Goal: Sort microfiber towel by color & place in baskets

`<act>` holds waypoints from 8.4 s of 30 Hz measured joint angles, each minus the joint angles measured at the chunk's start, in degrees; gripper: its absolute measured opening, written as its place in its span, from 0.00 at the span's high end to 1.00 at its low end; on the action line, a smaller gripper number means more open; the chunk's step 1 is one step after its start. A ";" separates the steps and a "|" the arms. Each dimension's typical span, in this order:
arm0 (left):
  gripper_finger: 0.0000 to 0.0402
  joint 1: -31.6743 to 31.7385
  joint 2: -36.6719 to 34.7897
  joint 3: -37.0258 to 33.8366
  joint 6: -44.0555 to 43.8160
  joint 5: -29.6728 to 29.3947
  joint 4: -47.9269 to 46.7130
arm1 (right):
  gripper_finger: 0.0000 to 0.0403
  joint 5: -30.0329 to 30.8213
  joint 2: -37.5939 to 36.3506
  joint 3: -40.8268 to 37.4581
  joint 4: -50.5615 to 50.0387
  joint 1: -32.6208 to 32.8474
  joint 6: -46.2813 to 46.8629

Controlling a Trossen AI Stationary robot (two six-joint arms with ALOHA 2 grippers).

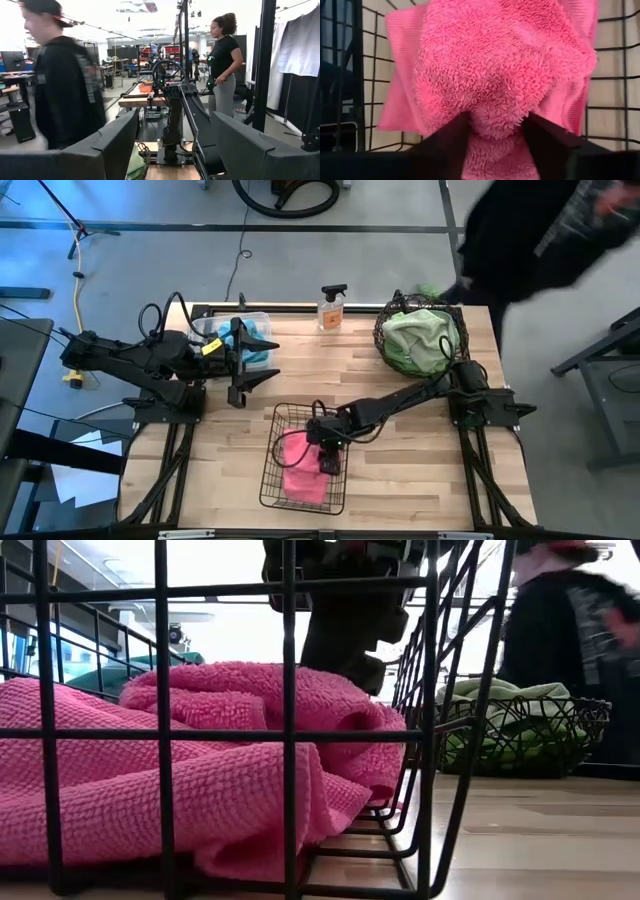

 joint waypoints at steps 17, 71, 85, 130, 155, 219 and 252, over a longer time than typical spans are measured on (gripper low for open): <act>0.39 -0.02 0.00 0.00 0.00 0.02 0.00 | 0.28 -1.04 0.09 18.61 -20.74 -1.75 -16.61; 0.39 -0.02 0.00 0.04 -0.17 -2.75 -0.11 | 0.28 21.46 -51.49 -37.66 33.28 -8.03 4.30; 0.39 -0.02 -0.02 0.04 -4.18 0.20 -2.80 | 0.28 20.62 -50.55 -24.65 35.86 -8.68 -16.78; 1.00 10.82 -17.60 -32.29 -15.09 12.40 10.20 | 1.00 17.80 -69.24 -30.15 6.44 -7.65 -7.87; 1.00 12.81 -31.06 -56.15 -26.12 9.47 21.92 | 1.00 17.95 -70.87 -31.45 6.81 -7.65 -3.07; 1.00 12.74 -30.93 -56.11 -22.10 9.53 20.87 | 1.00 7.81 -115.40 -85.44 28.53 -9.90 -4.63; 1.00 12.59 -35.01 -56.17 -18.27 9.50 15.66 | 1.00 7.72 -115.40 -85.35 28.33 -9.90 -4.69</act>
